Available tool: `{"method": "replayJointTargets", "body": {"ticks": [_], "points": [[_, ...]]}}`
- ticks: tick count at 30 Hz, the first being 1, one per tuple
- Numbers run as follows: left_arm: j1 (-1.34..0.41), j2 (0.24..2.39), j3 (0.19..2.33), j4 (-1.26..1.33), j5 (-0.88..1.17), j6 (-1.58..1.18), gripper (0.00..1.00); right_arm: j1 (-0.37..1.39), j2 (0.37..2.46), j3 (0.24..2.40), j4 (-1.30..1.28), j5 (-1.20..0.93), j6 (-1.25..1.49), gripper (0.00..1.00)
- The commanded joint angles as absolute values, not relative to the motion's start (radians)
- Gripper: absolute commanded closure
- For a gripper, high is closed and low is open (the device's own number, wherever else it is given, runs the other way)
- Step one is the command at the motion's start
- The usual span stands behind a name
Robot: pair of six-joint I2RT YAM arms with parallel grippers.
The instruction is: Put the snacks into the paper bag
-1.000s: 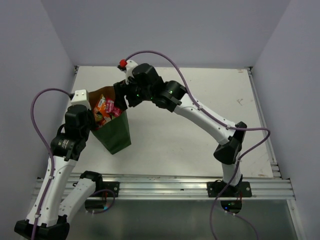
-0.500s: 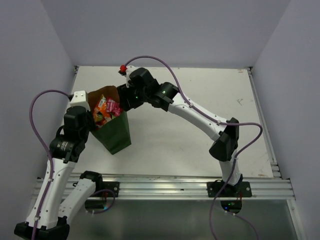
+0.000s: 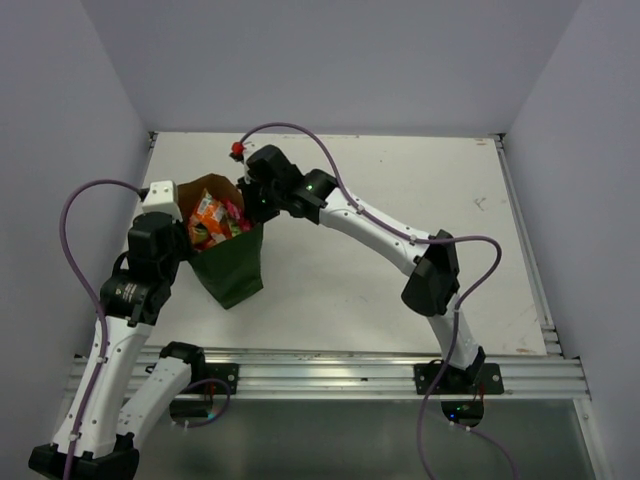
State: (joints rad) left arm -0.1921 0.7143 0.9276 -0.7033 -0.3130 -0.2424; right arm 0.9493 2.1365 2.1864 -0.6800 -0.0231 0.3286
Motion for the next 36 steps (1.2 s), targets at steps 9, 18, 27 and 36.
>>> {"method": "replayJointTargets", "body": {"ticks": [9,18,27,36], "points": [[-0.224,0.741,1.000,-0.586,-0.198,-0.299,1.00,0.953,1.835,2.174,-0.842,0.193,0.314,1.00],[-0.524,0.860,1.084,-0.526,-0.348,-0.397,1.00,0.956,1.651,2.074,-0.937,0.314,0.344,1.00],[-0.721,0.954,1.100,-0.474,-0.448,-0.431,1.00,0.956,1.516,1.875,-0.934,0.402,0.377,1.00],[-0.722,0.971,1.017,-0.407,-0.356,-0.437,1.00,0.953,1.445,1.671,-0.888,0.428,0.416,1.00]]}}
